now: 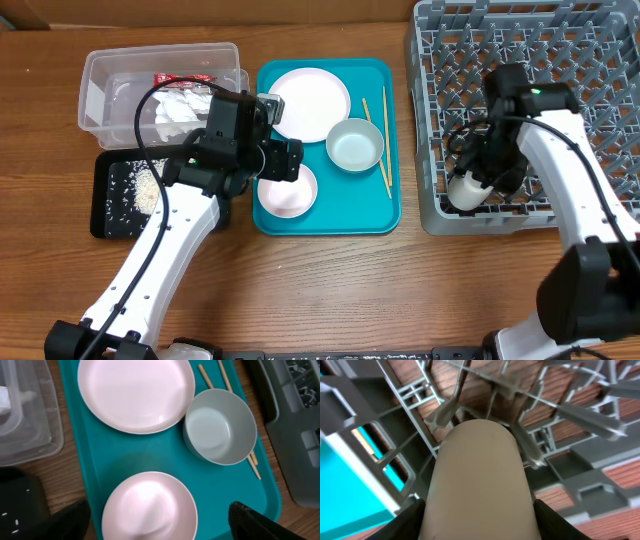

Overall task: Sort waste into correct bins and load items into the dishwasher
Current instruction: 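Carry the white cup right and place it in the dish rack, then reach the right gripper to the pink bowl and grasp its rim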

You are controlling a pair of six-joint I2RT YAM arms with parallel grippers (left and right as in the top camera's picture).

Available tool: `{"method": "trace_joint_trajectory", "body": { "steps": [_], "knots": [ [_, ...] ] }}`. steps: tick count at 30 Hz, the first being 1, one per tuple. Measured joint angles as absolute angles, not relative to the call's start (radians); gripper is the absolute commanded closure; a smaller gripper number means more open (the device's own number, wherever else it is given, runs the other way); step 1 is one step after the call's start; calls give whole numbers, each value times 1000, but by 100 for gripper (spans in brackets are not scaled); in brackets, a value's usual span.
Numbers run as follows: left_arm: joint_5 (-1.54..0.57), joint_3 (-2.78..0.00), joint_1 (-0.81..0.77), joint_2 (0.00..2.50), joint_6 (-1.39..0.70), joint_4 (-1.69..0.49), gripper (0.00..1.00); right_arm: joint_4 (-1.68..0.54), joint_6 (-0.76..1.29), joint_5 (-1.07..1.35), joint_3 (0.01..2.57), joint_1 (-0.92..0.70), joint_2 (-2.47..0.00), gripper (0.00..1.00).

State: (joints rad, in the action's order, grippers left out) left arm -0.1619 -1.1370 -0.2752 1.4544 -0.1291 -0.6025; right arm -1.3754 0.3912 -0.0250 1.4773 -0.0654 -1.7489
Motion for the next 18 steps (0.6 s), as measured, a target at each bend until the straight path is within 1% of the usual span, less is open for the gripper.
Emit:
{"method": "trace_joint_trajectory", "body": {
  "steps": [7, 11, 12, 16, 18],
  "knots": [
    [-129, -1143, -275, 1454, -108, -611, 11, -1370, 388, -23, 1481, -74, -1789, 26],
    [-99, -1189, -275, 1454, -100, -662, 11, -1432, 382, -24, 1564, -72, -1790, 12],
    [-91, -1216, -275, 1456, -100, -701, 11, -1445, 380, -23, 1589, -72, -1791, 11],
    [-70, -1306, -275, 1457, -99, -771, 10, -1486, 372, -23, 1693, -72, -1791, 10],
    [-67, -1334, -275, 1457, -99, -796, 7, -1494, 369, -21, 1713, -72, -1791, 11]
  ]
}}
